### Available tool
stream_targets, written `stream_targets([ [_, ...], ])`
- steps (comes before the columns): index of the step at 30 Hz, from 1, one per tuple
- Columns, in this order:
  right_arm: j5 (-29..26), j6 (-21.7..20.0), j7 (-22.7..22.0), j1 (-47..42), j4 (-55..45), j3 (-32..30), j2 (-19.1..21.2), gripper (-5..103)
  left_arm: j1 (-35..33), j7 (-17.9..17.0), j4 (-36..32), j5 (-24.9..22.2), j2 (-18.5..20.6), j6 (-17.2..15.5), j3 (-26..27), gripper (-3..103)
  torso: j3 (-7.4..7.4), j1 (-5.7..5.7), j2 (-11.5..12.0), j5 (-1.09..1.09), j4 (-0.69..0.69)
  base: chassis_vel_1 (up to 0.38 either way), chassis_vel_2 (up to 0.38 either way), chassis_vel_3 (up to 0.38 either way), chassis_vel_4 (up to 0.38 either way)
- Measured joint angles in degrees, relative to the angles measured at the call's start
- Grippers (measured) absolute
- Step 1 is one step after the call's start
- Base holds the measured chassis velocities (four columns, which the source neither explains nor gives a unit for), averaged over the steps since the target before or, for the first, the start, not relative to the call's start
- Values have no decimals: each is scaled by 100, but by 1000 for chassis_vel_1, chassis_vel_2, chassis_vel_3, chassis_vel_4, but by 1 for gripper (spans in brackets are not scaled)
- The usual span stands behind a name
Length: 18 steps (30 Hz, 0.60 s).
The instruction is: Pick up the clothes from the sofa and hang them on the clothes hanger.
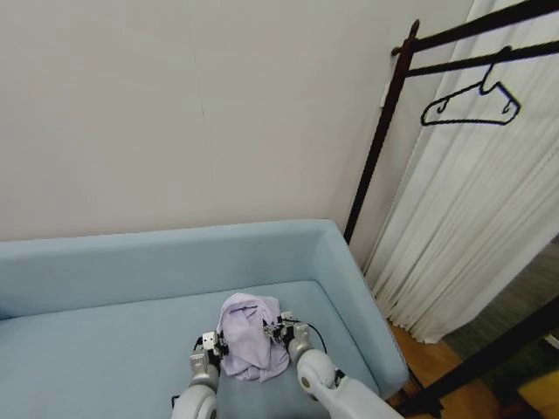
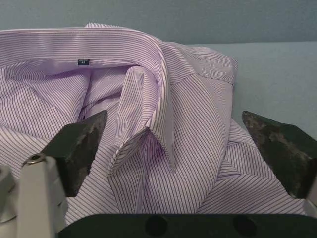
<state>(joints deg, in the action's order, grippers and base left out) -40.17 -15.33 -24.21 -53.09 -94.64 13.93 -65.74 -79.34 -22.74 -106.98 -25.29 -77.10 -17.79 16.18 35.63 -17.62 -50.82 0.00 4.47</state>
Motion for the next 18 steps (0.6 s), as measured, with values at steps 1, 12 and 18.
stream_targets([
  [1,13,6,6,-1,15,0,-9,87,1,0,0,3,-1,1,-2,2,0,0,0,0,0,0,0,0,0],
  [12,144,44,60,7,167,55,-136,38,9,2,-10,13,11,4,-21,2,0,0,0,0,0,0,0,0,0],
  [18,169,53,59,-3,170,85,-147,23,14,2,1,6,21,8,-18,2,0,0,0,0,0,0,0,0,0],
])
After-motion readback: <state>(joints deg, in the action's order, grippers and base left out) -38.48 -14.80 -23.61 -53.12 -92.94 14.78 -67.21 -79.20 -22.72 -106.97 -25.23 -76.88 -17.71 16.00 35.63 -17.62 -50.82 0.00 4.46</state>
